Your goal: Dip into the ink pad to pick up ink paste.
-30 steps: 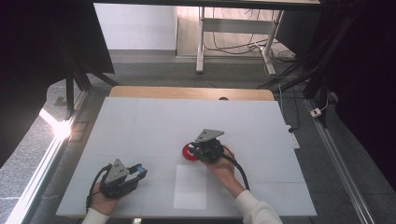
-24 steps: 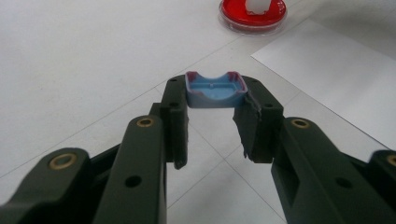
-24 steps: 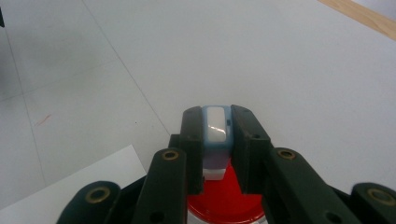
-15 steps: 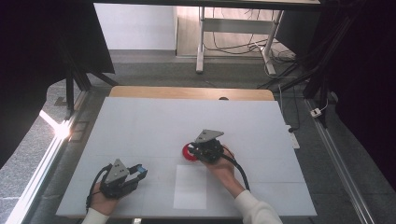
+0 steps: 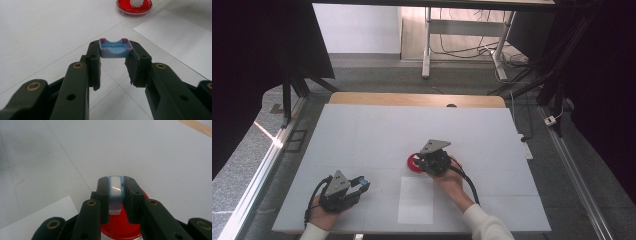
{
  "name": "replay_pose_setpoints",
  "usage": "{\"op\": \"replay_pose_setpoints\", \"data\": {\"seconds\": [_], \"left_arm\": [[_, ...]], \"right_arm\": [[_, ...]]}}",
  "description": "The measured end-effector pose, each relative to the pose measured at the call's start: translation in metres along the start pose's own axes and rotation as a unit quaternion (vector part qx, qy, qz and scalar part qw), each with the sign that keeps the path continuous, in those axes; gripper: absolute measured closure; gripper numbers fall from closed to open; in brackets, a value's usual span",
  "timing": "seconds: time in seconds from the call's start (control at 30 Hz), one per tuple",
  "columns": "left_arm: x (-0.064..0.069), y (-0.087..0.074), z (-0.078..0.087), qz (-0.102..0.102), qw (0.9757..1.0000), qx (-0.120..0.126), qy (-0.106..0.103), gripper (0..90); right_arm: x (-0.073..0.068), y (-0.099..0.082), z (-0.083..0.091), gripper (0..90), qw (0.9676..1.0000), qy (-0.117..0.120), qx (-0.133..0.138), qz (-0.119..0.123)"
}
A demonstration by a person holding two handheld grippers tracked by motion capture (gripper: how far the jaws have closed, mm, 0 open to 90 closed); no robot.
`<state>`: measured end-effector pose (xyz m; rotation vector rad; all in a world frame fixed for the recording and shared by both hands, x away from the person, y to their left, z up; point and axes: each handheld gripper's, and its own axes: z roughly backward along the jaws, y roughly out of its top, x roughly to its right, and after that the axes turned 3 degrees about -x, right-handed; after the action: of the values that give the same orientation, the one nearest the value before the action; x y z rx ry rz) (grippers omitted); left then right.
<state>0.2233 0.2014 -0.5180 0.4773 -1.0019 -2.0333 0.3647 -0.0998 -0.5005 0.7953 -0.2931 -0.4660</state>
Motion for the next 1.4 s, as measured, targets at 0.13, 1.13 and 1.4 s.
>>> {"op": "replay_pose_setpoints", "data": {"seconds": [0.13,1.13,1.4], "left_arm": [[0.000,0.000,0.000,0.000,1.0000,-0.001,-0.001,65.2],[-0.001,0.000,0.000,0.002,1.0000,-0.001,-0.003,65.2],[-0.001,0.000,-0.001,0.000,1.0000,-0.003,-0.003,65.2]], "right_arm": [[-0.001,-0.001,-0.001,75.3,1.0000,-0.001,0.005,-0.002],[0.004,0.003,0.017,75.1,0.9988,-0.013,0.045,-0.012],[0.010,0.003,0.020,75.1,0.9985,-0.015,0.049,-0.018]]}}
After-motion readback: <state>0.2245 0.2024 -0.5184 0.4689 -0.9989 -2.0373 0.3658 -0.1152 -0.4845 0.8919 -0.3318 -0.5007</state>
